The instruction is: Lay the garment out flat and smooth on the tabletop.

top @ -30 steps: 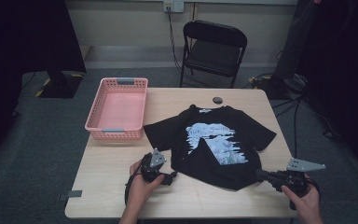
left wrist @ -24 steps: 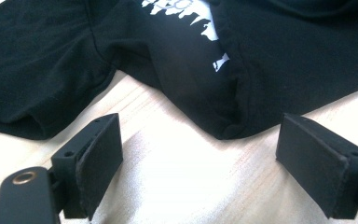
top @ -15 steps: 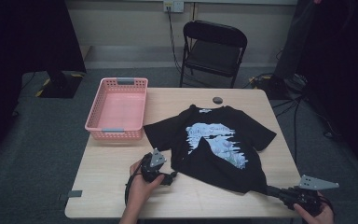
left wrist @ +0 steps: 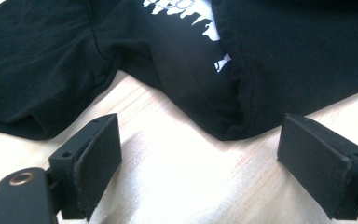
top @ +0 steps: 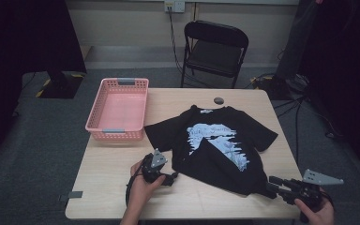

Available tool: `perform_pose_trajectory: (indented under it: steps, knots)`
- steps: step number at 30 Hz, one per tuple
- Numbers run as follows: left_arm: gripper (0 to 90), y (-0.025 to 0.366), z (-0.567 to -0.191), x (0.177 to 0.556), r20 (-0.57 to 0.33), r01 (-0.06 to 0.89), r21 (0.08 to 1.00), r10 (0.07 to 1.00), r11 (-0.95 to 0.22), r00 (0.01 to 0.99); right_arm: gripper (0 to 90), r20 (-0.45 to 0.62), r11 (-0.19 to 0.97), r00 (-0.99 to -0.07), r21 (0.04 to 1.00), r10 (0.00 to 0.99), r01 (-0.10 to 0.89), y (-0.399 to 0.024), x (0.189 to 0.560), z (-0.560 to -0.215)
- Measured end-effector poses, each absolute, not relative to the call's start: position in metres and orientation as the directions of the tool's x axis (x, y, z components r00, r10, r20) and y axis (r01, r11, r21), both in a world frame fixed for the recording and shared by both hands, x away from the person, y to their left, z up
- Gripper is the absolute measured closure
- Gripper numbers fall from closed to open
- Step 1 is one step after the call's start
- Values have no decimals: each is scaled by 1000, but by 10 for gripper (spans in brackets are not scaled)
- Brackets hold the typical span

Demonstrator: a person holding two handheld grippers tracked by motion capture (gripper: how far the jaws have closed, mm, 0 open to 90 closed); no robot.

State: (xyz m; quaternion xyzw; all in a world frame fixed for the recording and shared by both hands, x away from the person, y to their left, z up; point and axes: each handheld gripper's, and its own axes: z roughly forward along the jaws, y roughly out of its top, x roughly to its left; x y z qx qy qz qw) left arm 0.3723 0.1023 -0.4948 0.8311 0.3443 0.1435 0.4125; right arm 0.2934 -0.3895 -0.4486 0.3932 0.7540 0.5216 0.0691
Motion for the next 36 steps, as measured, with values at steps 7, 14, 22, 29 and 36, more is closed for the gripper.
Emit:
perform_pose_trajectory:
  steps: [7, 14, 22, 29, 36]
  knots:
    - [128, 102, -495, 373, -45, 453, 784, 690, -424, 723, 628, 336, 206, -685, 788, 647, 580, -365, 330, -468]
    - [128, 102, -495, 373, -45, 453, 784, 690, -424, 723, 832, 365, 242, -703, 759, 611, 604, -353, 333, -478]
    - [128, 102, -495, 373, -45, 453, 784, 690, -424, 723, 868, 341, 258, -735, 782, 585, 568, -355, 310, -466]
    - [128, 102, -495, 373, -45, 453, 784, 690, -424, 723, 868, 322, 292, -764, 785, 560, 546, -353, 284, -462]
    - [128, 102, -495, 373, -45, 454, 784, 690, -424, 722, 848, 312, 325, -777, 776, 547, 540, -352, 268, -466]
